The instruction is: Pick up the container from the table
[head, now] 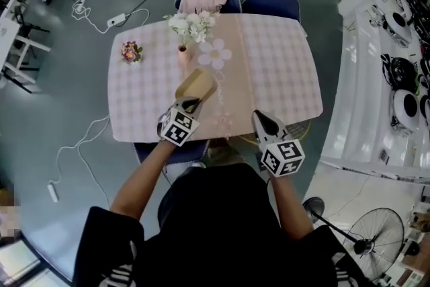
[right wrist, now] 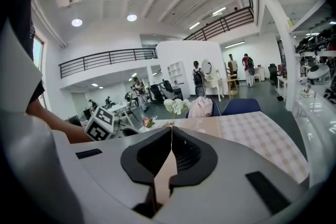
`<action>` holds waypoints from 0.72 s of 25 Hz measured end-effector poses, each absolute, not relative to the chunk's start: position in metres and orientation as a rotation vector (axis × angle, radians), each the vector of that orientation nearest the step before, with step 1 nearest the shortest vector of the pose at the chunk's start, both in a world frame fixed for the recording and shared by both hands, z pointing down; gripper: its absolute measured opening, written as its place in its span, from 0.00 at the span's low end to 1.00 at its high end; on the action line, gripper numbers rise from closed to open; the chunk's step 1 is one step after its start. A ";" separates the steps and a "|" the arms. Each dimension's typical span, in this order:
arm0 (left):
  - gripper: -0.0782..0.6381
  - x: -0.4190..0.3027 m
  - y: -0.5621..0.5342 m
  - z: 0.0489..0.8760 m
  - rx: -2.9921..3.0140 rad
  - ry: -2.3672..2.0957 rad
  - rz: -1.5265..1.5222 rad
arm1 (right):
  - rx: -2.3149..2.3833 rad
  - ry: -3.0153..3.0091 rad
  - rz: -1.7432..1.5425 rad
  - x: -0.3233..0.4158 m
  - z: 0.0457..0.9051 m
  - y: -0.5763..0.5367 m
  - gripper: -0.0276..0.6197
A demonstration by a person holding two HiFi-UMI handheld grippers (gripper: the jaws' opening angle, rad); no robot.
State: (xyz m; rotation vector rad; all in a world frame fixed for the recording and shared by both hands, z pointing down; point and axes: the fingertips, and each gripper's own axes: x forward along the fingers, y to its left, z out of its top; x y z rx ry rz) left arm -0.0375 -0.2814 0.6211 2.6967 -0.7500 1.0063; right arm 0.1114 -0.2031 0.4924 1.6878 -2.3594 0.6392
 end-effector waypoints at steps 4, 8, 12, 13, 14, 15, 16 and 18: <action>0.13 -0.062 -0.244 0.587 2.715 -0.806 0.899 | 1.732 -2.363 0.528 0.097 0.473 -0.184 0.04; 0.13 -0.082 -0.215 0.557 2.723 -0.868 0.760 | 1.750 -2.369 0.451 0.079 0.461 -0.167 0.04; 0.13 -0.098 -0.193 0.537 2.735 -0.916 0.670 | 1.734 -2.376 0.421 0.061 0.459 -0.153 0.04; 0.13 -0.102 -0.188 0.535 2.739 -0.926 0.661 | 1.729 -2.377 0.415 0.057 0.459 -0.150 0.04; 0.13 -0.106 -0.184 0.533 2.742 -0.936 0.655 | 1.725 -2.379 0.408 0.053 0.458 -0.147 0.04; 0.13 -0.110 -0.180 0.532 2.744 -0.945 0.650 | 1.721 -2.380 0.403 0.049 0.458 -0.144 0.04; 0.13 -0.114 -0.177 0.531 2.743 -0.949 0.643 | 1.718 -2.380 0.401 0.046 0.457 -0.141 0.04; 0.13 -0.119 -0.169 0.530 2.734 -0.951 0.626 | 1.711 -2.376 0.401 0.040 0.459 -0.135 0.04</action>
